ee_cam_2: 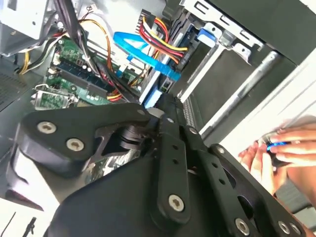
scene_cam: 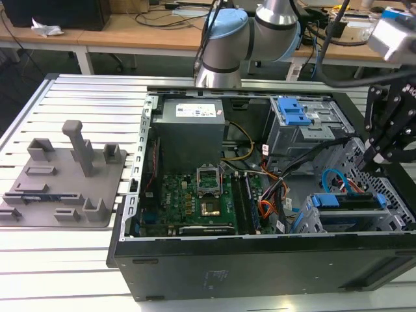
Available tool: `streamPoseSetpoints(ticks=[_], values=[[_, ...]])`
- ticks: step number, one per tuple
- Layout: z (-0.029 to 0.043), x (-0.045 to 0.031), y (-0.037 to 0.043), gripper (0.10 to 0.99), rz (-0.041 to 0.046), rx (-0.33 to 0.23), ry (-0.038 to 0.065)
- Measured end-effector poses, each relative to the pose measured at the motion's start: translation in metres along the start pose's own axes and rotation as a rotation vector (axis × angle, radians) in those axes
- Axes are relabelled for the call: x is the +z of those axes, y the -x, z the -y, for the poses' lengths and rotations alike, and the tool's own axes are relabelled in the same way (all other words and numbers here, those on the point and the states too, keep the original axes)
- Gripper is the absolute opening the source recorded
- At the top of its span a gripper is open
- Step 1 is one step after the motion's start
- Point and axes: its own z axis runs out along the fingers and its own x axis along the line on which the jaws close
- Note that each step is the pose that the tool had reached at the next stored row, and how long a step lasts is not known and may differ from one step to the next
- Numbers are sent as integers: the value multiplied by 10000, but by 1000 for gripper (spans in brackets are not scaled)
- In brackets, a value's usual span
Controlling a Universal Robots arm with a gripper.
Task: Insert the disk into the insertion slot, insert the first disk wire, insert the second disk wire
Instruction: 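Insert the second disk wire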
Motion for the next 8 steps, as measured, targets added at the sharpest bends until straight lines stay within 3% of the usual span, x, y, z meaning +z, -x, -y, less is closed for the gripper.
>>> streamPoseSetpoints(ticks=[2,8], values=[[-5,-55,1,106,-21,6,1],[-5,-58,1,106,-21,7,1]])
